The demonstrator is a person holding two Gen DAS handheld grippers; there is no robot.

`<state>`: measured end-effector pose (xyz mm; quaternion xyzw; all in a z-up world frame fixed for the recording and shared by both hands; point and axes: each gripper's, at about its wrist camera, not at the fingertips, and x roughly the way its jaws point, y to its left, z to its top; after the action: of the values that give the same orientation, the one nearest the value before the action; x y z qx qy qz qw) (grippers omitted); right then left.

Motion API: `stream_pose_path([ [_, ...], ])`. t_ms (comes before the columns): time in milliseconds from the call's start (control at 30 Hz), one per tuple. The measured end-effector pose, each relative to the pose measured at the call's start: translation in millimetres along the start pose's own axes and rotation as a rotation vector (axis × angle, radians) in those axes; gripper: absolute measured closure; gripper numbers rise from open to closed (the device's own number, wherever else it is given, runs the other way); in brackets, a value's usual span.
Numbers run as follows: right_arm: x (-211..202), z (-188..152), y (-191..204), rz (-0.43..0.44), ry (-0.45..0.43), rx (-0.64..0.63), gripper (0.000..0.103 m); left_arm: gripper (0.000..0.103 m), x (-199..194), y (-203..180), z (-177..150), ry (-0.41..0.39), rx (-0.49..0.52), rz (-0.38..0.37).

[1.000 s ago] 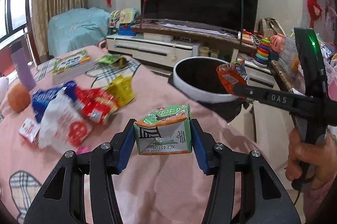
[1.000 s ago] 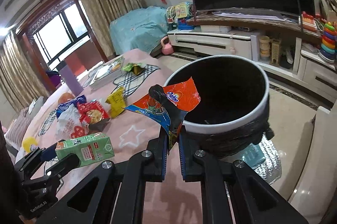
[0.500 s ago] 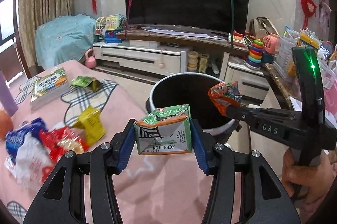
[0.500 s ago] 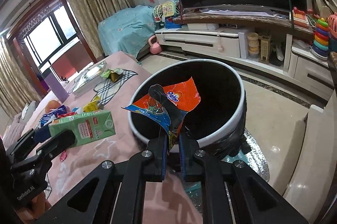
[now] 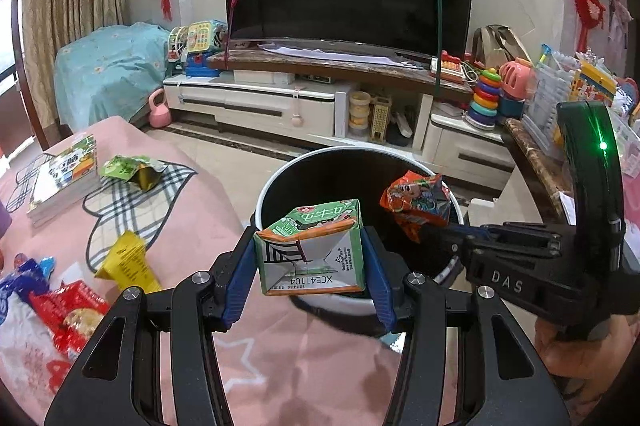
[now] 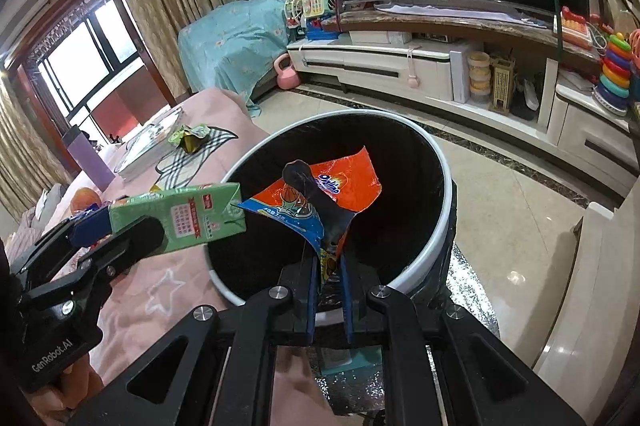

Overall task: Collect trash
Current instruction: 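Carry both items over the black trash bin and open both tools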

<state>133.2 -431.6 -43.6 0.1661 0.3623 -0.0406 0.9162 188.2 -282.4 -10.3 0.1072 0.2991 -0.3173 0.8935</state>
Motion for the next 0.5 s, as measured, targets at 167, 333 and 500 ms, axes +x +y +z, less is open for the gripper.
stream_pose_path([
  [167, 7.1, 2.4, -3.7, -0.004, 0.015, -0.003, 0.093, 0.053, 8.3, -3.4, -0.8, 0.014, 0.008, -0.007],
  [333, 9.7, 3.9, -5.5, -0.01, 0.019, -0.001, 0.092, 0.053, 13.1, -1.8, -0.6, 0.024, 0.002, -0.005],
  [500, 11.5, 4.2, -4.0, -0.014, 0.024, -0.008, 0.089, 0.052, 18.0, -1.7, -0.7, 0.043, -0.006, -0.01],
])
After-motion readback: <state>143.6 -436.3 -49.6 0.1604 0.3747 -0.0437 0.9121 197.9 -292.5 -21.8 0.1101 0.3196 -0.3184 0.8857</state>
